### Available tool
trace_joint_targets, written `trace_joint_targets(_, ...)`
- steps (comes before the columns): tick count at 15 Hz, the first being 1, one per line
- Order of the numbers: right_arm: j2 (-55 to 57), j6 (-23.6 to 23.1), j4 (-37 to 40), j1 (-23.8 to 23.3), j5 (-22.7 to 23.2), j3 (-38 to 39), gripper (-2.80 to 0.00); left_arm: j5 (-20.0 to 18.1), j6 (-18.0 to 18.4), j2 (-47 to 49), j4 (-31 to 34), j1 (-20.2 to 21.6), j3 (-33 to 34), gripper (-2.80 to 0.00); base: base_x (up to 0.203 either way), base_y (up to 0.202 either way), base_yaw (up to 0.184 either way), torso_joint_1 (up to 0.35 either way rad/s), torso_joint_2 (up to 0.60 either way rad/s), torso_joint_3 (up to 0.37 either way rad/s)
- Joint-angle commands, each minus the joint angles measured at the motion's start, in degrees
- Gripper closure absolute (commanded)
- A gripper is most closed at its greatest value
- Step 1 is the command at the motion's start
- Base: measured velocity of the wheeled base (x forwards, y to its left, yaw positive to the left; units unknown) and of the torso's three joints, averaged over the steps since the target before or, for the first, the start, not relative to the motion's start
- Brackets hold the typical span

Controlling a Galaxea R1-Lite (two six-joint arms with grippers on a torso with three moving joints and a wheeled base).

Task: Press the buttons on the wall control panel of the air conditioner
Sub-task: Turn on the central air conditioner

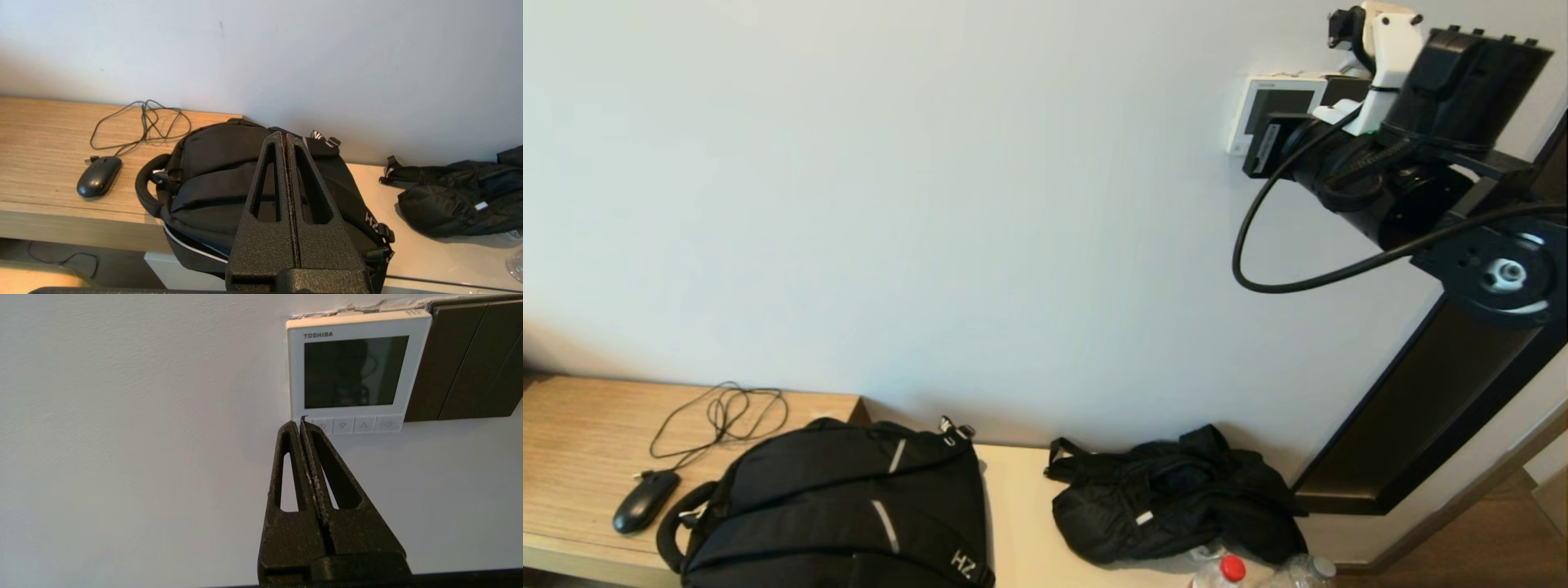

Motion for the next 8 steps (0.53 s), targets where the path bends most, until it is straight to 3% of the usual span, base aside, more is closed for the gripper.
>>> trace_joint_targets(1,6.29,-2.3,-0.81,-0.09,-3.19,-3.11,0.0,0.01,-0.04,-0.01,-0.06,0.02,0.0,0.0,0.0,0.0,0.0,0.0,0.0,0.0)
trace_joint_targets(3,7.93,-4.31,-2.73,-3.01,-6.62,-5.2,0.0,0.01,-0.04,-0.01,-0.06,0.02,0.0,0.0,0.0,0.0,0.0,0.0,0.0,0.0)
trace_joint_targets(8,7.65,-6.33,-5.35,-5.68,-7.43,-5.47,0.0,0.01,-0.04,-0.01,0.03,0.02,0.0,0.0,0.0,0.0,0.0,0.0,0.0,0.0)
